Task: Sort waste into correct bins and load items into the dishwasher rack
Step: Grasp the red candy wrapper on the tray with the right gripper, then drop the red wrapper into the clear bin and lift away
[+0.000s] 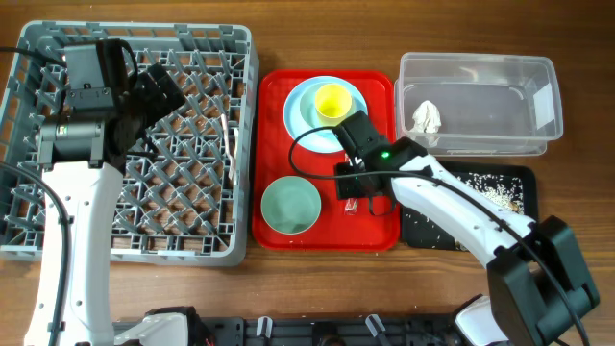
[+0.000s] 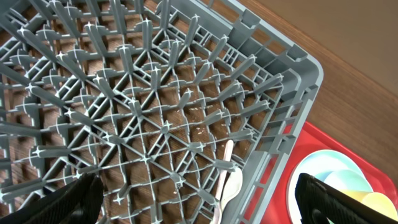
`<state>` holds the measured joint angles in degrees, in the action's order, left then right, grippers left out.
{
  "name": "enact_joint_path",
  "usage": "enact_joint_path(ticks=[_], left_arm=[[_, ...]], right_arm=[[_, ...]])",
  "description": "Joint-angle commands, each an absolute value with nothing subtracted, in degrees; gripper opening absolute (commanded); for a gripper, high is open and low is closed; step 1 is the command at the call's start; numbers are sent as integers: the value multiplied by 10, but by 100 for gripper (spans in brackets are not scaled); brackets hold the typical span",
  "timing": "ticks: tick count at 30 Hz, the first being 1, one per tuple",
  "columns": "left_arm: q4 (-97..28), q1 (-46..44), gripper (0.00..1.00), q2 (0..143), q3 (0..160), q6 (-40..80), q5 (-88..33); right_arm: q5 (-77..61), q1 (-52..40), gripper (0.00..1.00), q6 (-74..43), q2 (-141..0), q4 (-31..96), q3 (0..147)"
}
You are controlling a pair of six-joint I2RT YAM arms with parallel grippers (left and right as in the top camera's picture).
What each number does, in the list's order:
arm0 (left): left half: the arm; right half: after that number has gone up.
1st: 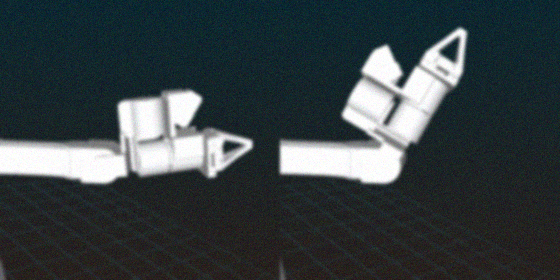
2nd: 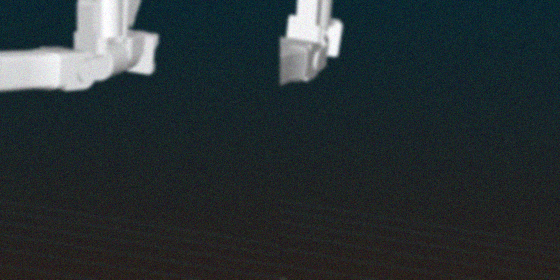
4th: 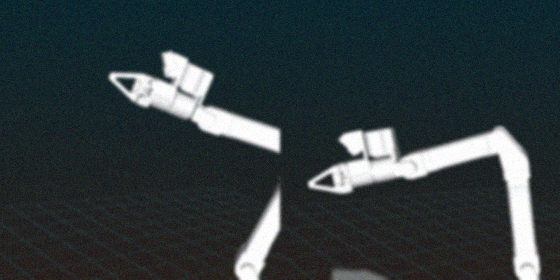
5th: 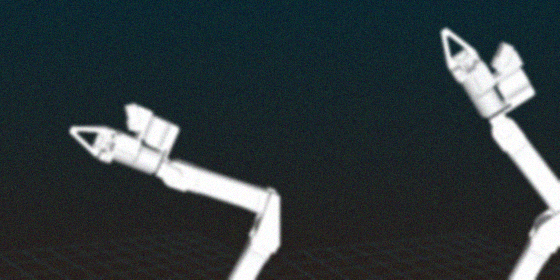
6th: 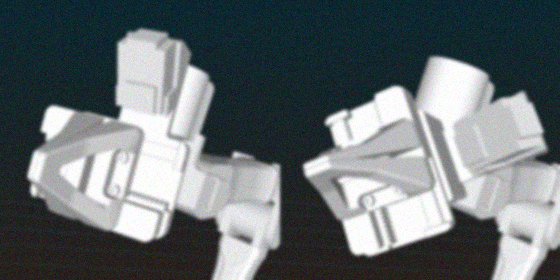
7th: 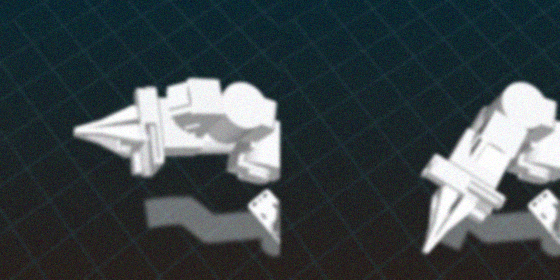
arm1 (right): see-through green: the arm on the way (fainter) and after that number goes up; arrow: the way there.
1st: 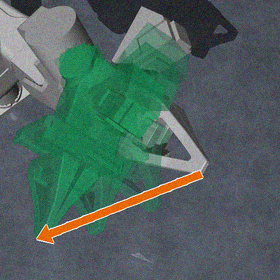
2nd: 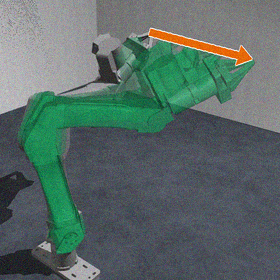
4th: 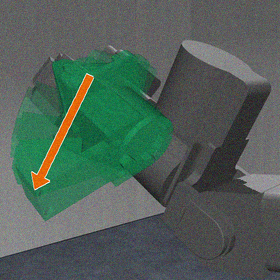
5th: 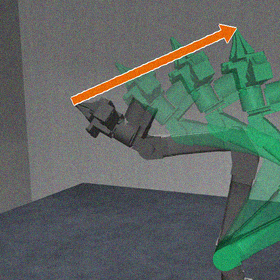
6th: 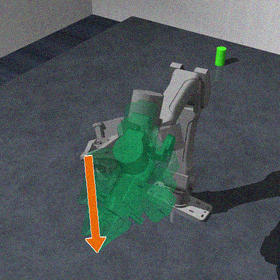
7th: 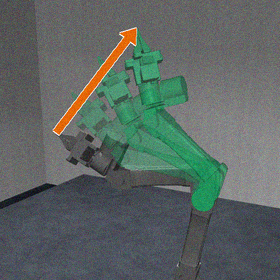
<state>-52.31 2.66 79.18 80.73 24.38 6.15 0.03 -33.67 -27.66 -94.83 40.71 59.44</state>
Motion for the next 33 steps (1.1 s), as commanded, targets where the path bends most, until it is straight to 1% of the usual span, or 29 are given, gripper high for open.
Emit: enact_joint_path(ticks=[1, 2, 5, 7, 14, 15, 16, 17, 19, 21, 23, 25, 28, 29, 31, 33], left_arm=[[-522, 29, 100, 788, 809, 251, 63], [-522, 29, 100, 788, 809, 251, 63], [-522, 29, 100, 788, 809, 251, 63], [-522, 29, 100, 788, 809, 251, 63], [-522, 29, 100, 788, 809, 251, 63], [-522, 29, 100, 788, 809, 251, 63], [-522, 29, 100, 788, 809, 251, 63], [-522, 29, 100, 788, 809, 251, 63], [-522, 29, 100, 788, 809, 251, 63], [-522, 29, 100, 788, 809, 251, 63], [-522, 29, 100, 788, 809, 251, 63], [-522, 29, 100, 788, 809, 251, 63], [-522, 29, 100, 788, 809, 251, 63], [-522, 29, 100, 788, 809, 251, 63], [-522, 29, 100, 788, 809, 251, 63], [-522, 29, 100, 788, 809, 251, 63]], right_arm=[[2, -338, 46, -343, -955, 394, 567], [3, -338, 43, -358, -955, 382, 558], [6, -338, 40, -379, -955, 351, 535], [6, -338, 34, -393, -956, 332, 527], [21, -337, 33, -409, -1005, 302, 528], [19, -335, 27, -409, -1009, 300, 528], [16, -333, 11, -409, -1009, 300, 528], [16, -329, 4, -409, -1005, 303, 529], [16, -319, 4, -405, -987, 315, 535], [14, -307, 4, -391, -954, 354, 561], [14, -288, 4, -332, -896, 385, 610], [27, -255, 4, -302, -842, 382, 650], [87, -168, 4, -300, -803, 368, 671], [96, -122, 4, -299, -806, 361, 671], [94, -58, 4, -266, -820, 340, 671], [95, -12, 4, -236, -842, 320, 671]])
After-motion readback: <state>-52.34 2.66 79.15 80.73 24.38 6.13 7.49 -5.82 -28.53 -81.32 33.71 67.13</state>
